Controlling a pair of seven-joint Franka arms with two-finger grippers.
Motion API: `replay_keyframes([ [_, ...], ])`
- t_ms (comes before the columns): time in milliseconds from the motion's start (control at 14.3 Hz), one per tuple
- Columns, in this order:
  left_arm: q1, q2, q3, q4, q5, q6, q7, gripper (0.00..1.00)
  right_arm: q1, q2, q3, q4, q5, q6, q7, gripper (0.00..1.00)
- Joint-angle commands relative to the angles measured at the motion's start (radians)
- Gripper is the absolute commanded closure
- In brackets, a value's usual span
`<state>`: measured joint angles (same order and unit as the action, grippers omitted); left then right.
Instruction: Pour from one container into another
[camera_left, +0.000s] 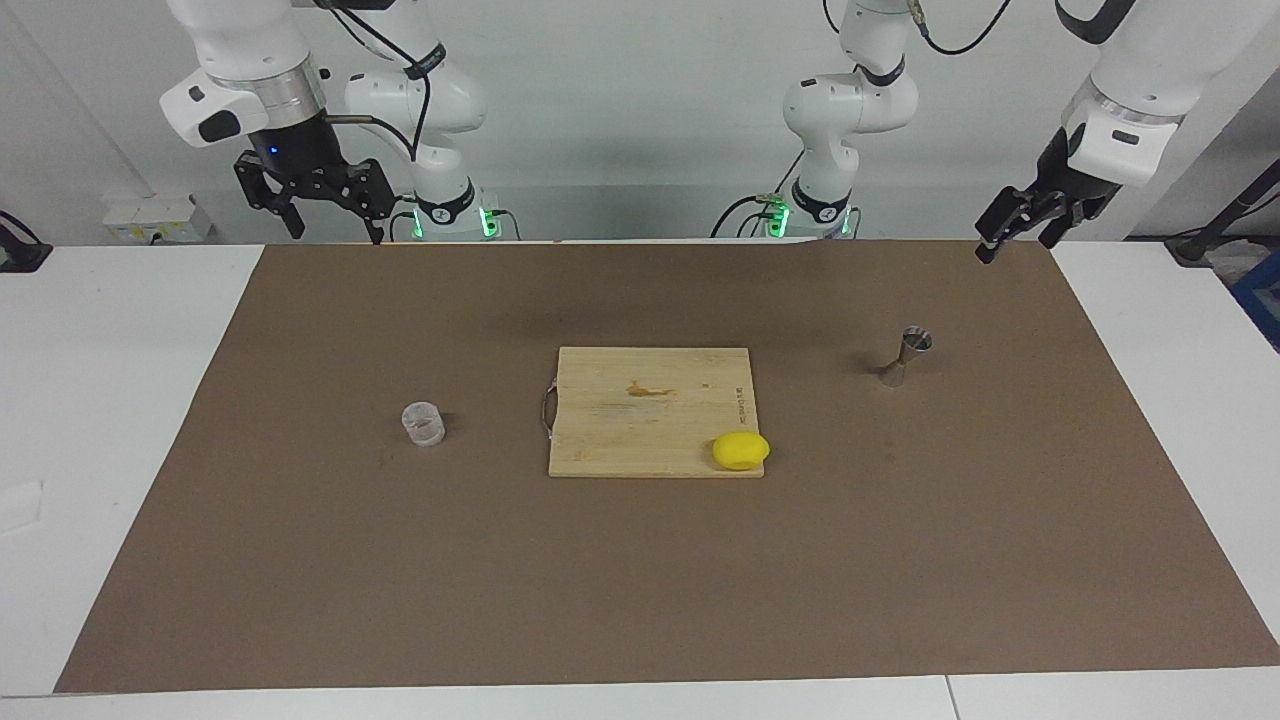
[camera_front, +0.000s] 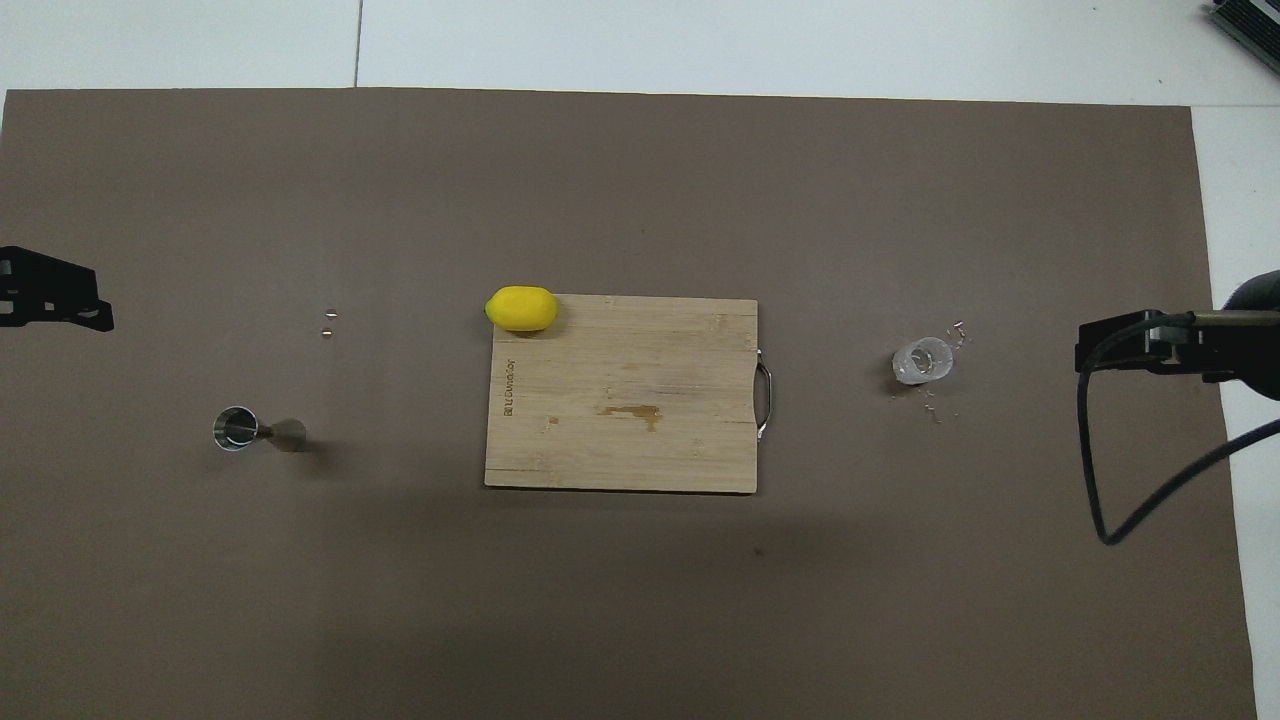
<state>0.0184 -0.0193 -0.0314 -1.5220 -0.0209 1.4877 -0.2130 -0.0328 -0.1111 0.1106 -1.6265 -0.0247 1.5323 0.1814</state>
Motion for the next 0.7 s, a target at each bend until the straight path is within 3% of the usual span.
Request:
replay_keyframes([
  [0,0.002,-0.008,0.001,0.005,0.019,0.002,0.001,0.0,-0.015,-0.018,0.006,-0.019,0.005,0.008,-0.022,0.0],
  [350,0.002,-0.007,0.001,0.003,0.018,0.022,0.001,0.0,-0.015,-0.018,0.006,-0.019,0.005,0.008,-0.022,0.0],
  [630,-0.008,-0.01,0.001,-0.052,0.018,0.113,-0.002,0.0,-0.015,-0.018,0.006,-0.019,0.005,0.008,-0.022,0.0],
])
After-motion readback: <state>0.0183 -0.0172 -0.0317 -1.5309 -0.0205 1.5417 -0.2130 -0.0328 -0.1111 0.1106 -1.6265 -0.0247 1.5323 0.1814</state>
